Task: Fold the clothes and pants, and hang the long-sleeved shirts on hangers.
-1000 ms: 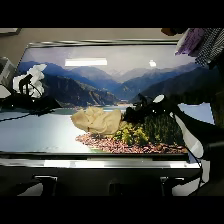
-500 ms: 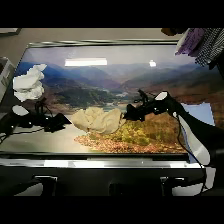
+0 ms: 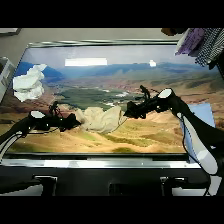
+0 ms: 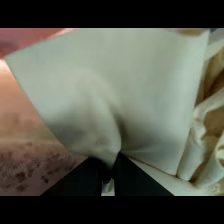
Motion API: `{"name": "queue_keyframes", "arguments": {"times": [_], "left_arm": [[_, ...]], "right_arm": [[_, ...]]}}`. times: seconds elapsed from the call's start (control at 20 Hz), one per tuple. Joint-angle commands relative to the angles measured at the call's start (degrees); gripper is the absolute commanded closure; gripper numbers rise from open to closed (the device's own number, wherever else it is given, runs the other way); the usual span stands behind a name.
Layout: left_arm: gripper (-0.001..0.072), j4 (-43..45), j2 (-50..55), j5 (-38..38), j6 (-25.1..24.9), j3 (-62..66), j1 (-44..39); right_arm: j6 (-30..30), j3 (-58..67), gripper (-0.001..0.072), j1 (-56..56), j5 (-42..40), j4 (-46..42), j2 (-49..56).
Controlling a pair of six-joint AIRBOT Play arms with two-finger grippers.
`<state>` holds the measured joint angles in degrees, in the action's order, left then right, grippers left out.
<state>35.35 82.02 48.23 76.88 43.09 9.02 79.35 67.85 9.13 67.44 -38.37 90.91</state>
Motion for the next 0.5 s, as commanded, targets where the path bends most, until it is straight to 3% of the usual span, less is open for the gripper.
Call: {"name": "queue_keyframes", "arguments": {"times": [0.0, 0.2, 0.45], "left_arm": [[0.0685, -2.7, -0.6, 0.3, -1.1, 3.1, 0.7], [0.0687, -2.3, -6.2, 6.1, -1.0, 13.8, 5.7], [0.0687, -1.1, -13.6, 13.9, 2.3, 33.2, 9.0]], "right_arm": [[-0.1, 0.5, 0.0685, 0.0, -1.6, -3.8, -3.6], [-0.1, 7.4, 0.0686, 0.0, -4.3, -16.7, -12.1], [-0.5, 19.1, 0.0685, 0.0, -9.4, -21.4, -25.2]]}}
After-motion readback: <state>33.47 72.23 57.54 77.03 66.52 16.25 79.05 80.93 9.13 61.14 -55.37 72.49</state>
